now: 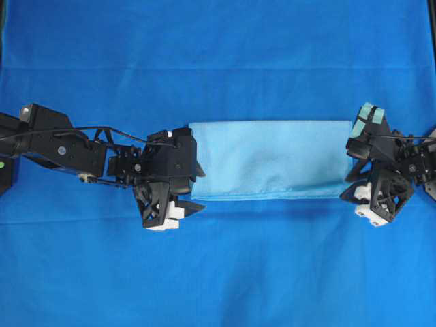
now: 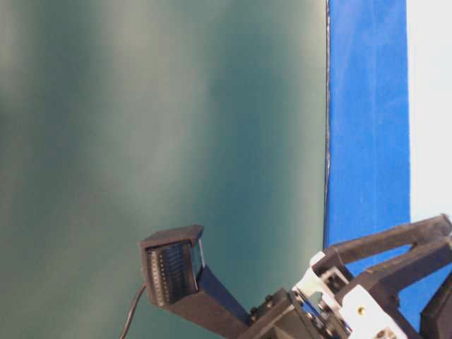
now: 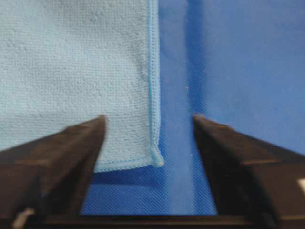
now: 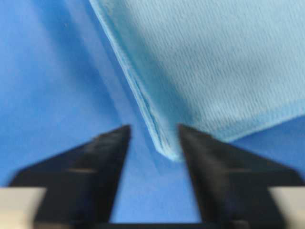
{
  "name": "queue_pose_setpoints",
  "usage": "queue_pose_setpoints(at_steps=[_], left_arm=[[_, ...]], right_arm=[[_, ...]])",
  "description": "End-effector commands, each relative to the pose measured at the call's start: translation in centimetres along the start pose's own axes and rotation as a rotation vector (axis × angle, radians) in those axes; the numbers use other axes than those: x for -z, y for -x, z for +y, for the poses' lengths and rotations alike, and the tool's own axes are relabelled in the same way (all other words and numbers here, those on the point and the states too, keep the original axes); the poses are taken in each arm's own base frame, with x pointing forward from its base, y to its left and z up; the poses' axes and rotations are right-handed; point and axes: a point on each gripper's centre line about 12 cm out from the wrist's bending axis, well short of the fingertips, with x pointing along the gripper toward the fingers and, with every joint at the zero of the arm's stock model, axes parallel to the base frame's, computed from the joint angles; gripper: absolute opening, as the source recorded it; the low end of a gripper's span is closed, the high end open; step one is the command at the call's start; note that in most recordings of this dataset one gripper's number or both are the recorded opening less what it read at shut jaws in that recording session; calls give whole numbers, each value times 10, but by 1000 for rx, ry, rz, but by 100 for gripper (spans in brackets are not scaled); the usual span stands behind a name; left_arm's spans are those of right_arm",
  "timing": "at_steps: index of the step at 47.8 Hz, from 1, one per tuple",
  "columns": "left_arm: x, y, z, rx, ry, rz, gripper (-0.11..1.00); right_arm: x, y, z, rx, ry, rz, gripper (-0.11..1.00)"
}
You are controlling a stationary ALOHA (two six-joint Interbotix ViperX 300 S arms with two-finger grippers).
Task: Fold the light blue towel.
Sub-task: 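Release the corners and lift both grippers away, then grasp the folded towel's left and right ends with both grippers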
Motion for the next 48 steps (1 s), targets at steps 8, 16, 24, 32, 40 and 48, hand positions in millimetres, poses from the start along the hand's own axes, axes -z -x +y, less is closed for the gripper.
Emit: queue_pose_setpoints(at_steps=[8, 16, 24, 32, 40, 48], left_arm=[[-27, 20, 15, -25, 23, -88, 76], [-32, 25, 45, -85, 59, -104, 76], [-35, 28, 78, -153, 38, -110, 75], [-37, 27, 96, -189, 30, -110, 75], [-32, 14, 99, -190, 31, -82, 73], [-21, 1, 109, -204, 47, -46, 73]], right_arm=[[-21, 14, 5, 18, 90, -66, 62], [-34, 25, -15, 113, 120, -104, 63], [-47, 37, -45, 221, 95, -152, 63], [-53, 38, -66, 291, 65, -161, 63], [-50, 24, -75, 319, 51, -114, 63], [-43, 4, -93, 332, 14, -70, 63]])
